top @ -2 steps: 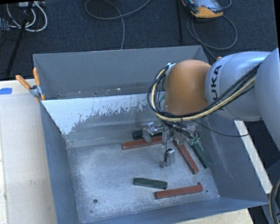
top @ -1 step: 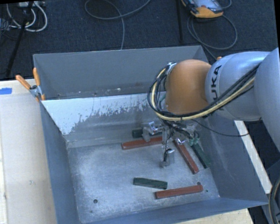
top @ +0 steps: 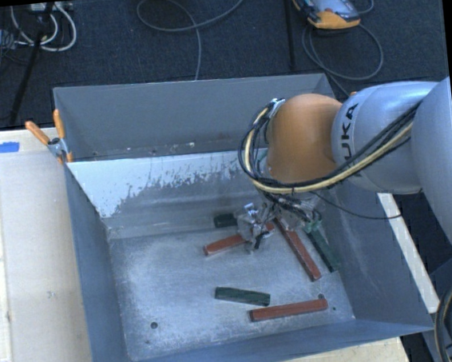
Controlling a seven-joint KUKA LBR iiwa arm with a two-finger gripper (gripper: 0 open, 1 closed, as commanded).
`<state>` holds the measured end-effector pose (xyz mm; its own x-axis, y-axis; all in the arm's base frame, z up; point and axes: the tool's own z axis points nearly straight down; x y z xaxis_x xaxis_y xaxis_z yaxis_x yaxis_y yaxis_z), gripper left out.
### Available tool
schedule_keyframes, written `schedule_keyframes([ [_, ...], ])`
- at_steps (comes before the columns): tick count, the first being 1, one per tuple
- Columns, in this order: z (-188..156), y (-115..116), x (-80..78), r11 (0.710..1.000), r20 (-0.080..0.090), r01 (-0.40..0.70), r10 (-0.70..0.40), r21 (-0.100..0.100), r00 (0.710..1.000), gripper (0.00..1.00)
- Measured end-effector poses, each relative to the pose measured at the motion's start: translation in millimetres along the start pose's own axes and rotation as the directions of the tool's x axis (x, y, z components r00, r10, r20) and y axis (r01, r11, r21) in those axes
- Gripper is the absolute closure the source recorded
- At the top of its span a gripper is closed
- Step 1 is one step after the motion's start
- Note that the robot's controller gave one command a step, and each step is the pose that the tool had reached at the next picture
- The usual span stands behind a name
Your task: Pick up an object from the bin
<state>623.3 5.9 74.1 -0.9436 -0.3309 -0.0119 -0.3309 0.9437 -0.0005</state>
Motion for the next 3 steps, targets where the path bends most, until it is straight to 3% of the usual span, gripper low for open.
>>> schedule_keyframes([
  [1, 4, 0, 3.5, 1.0, -0.012, 0.0, 0.0, -0.002, 1.0, 0.0],
  [2, 3, 0, 3.1, 1.0, -0.01, 0.0, 0.0, -0.001, 1.0, 1.0],
  [3, -179, 19, 10.0, 0.982, -0.002, 0.188, -0.188, 0.001, 0.982, 1.0],
])
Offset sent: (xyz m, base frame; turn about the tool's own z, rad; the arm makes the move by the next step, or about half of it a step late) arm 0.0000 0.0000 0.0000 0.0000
